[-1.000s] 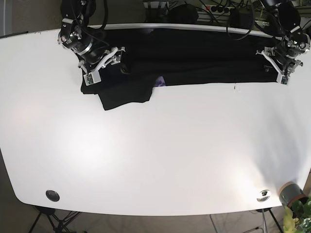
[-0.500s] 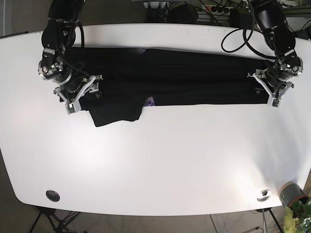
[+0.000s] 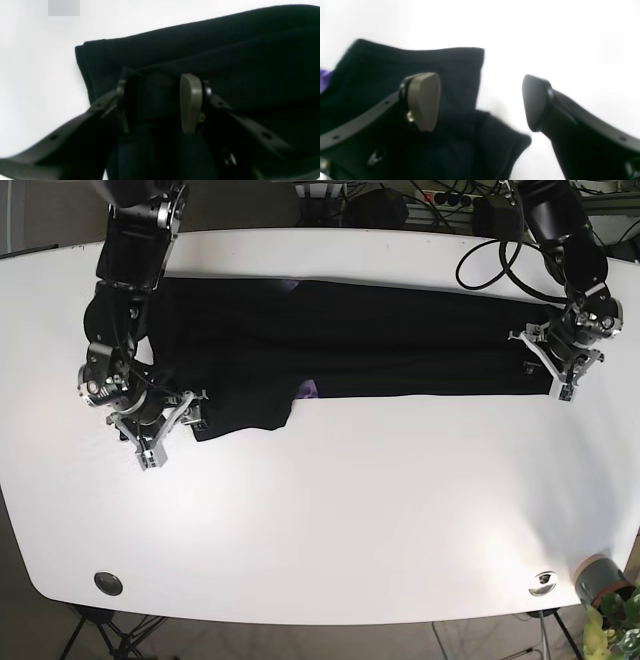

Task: Fold the T-shirt properly

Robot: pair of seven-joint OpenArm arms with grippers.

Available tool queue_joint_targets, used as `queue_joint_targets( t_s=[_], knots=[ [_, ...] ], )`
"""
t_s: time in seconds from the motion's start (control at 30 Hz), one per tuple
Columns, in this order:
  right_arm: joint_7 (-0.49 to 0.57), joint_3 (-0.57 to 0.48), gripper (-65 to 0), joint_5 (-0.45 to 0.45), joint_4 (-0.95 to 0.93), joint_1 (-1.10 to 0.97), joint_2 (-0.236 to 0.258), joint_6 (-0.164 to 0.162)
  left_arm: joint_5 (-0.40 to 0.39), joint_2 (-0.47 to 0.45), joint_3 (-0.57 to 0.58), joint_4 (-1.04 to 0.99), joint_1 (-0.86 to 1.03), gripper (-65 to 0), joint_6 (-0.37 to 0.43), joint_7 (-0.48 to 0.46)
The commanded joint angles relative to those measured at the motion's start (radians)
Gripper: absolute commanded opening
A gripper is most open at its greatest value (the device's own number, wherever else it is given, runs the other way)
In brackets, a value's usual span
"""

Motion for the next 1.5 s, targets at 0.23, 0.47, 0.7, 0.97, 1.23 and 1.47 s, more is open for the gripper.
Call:
queue_joint_targets(
  t_s=[0.23, 0.47, 0.7, 0.97, 1.23, 1.47],
  knots=[
    [0.073, -0.068, -16.2, 0.005, -0.150, 0.078, 0.009, 0.003, 0.023, -0.006, 0.001, 0.001, 0.004, -39.9, -0.005, 0.038],
    [0.069, -0.079, -22.5, 0.010, -0.130, 0.058, -0.031, 0.003, 0.023, -0.006, 0.001, 0.001, 0.004, -39.9, -0.005, 0.038],
    [0.072, -0.078, -56.3, 0.011, -0.026, 0.021, -0.056, 0.003, 0.023, -0.006, 0.003, -0.001, 0.004, -39.9, -0.005, 0.038],
    [0.018, -0.078, -62.1, 0.011, 0.244, -0.077, -0.059, 0.003, 0.023, -0.006, 0.003, -0.002, 0.004, -39.9, -0.005, 0.038],
    [-0.116, 0.099, -62.1, 0.011, 0.494, -0.215, -0.129, 0.007, 0.024, -0.009, 0.004, -0.002, 0.004, -39.9, -0.005, 0.038],
    [-0.149, 0.137, -62.1, 0.011, 0.611, -0.339, -0.148, 0.012, 0.024, -0.009, 0.004, -0.004, 0.004, -39.9, -0.005, 0.038]
  ],
)
